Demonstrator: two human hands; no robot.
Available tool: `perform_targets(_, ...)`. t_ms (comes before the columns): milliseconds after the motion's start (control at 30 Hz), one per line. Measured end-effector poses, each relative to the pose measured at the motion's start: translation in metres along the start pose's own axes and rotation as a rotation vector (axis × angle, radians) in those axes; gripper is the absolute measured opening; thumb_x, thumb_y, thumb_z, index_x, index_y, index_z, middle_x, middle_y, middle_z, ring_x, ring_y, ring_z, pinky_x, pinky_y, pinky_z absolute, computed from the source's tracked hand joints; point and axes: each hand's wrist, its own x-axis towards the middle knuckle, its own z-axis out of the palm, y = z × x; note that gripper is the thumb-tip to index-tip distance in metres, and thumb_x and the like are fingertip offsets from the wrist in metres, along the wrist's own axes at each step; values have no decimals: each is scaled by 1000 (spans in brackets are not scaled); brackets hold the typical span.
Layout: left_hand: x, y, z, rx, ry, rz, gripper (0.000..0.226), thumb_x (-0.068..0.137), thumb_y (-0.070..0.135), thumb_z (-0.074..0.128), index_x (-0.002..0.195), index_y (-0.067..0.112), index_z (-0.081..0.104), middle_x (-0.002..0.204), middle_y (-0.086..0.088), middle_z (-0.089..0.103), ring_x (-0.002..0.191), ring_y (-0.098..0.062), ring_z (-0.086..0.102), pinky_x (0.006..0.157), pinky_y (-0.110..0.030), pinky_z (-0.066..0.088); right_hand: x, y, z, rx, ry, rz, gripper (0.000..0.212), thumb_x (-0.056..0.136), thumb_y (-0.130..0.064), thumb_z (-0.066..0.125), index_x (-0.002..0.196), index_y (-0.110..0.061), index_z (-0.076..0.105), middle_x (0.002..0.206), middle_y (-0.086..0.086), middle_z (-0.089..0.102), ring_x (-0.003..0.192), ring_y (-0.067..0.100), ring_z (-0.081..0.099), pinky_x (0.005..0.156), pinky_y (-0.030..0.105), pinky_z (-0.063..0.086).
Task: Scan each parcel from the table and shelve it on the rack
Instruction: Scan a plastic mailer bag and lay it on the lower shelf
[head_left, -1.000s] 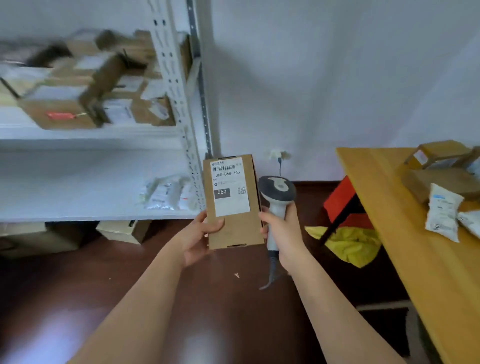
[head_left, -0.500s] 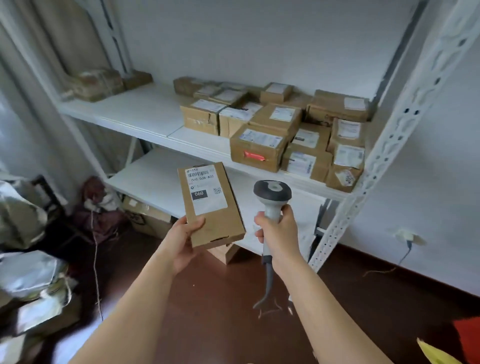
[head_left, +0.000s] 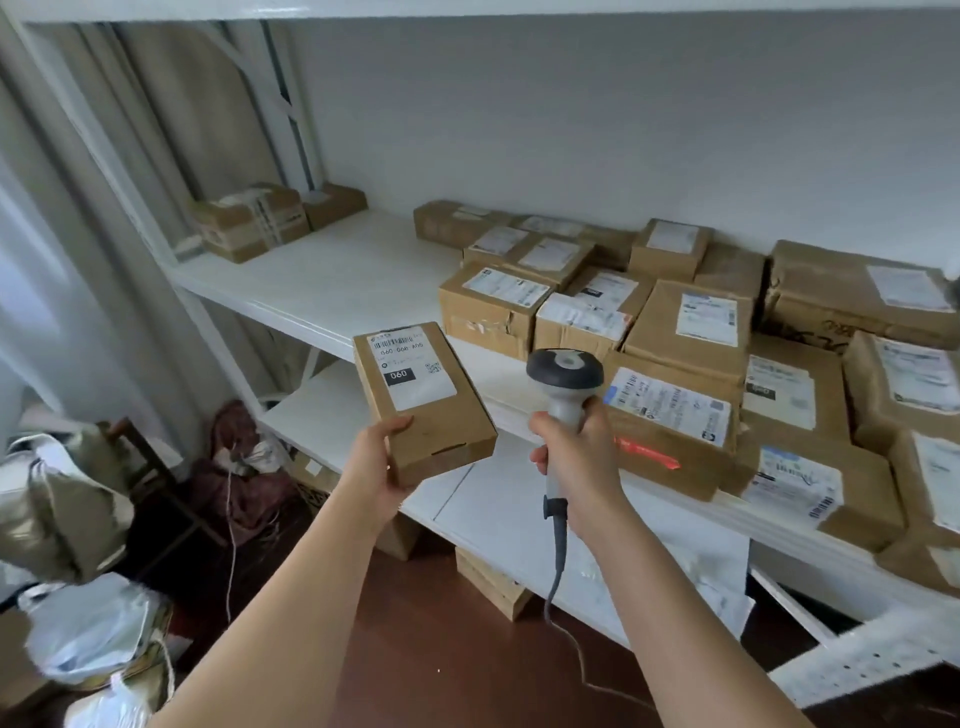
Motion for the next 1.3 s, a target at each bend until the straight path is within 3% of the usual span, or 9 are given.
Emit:
perform_targets(333,146,101,-12,25,53,60,45,85,23,67,128,23,55,120,-6,65,106,-26,63,69,-33,51,94,-12,100,-46,-53,5,22,90,-13,65,108,-21,56,75,3,57,47,5,53,48,17,46)
perform_targets(633,258,196,-27,213,24,41,49,85,28,71,130,20,56,116,-6,66,88,-20,63,63,-31,50,154,-18,192,-80,22,42,24,89,-11,67,110,-18,57,76,2,55,49,8,53,49,19,45)
perform_targets(733,288,209,-13,235,48,50,27,93,32,63,113,17,54,98,-3,61,87,-22,58,76,-35,53,170,-21,211,-102,32,43,22,89,-11,67,107,-20,58,75,2,55,51,9,54,51,21,46)
perform_targets(833,313,212,7,265,45,23,35,91,38,64,113,14,51,97,-6,60,84,-23,58,85,-40,53,186,-23,224,-105,42,54,24,89,-11,67,109,-20,58,76,2,56,51,9,54,52,23,46)
perform_targets(900,327,210,23,266,20,-15,46,88,39,69,118,10,49,109,-10,62,90,-26,62,79,-39,58,198,-24,229,-107,49,69,24,88,-12,68,109,-18,58,77,4,56,51,9,55,52,23,46)
perform_targets(1000,345,208,49,261,33,10,47,89,33,69,118,9,40,111,-11,57,95,-30,62,53,-33,57,218,-24,232,-103,63,89,29,86,-15,71,112,-16,58,81,7,61,53,9,57,56,27,48)
perform_targets(1167,360,211,82,251,79,93,44,94,34,60,115,16,26,131,-9,45,110,-31,56,80,-53,57,243,-31,232,-76,70,51,32,86,-13,71,113,-24,59,98,24,67,54,10,57,61,32,50)
perform_targets(1233,368,213,92,256,78,61,46,96,35,58,122,14,27,128,-8,47,100,-30,60,78,-51,58,251,-31,232,-55,76,45,32,86,-12,70,113,-23,59,105,29,66,54,12,56,61,33,48)
perform_targets(1300,376,215,100,312,-23,-3,46,98,34,57,127,9,32,111,-11,55,73,-28,67,61,-43,61,258,-32,233,-37,77,49,31,85,-11,70,112,-21,59,100,29,65,52,12,55,59,33,47)
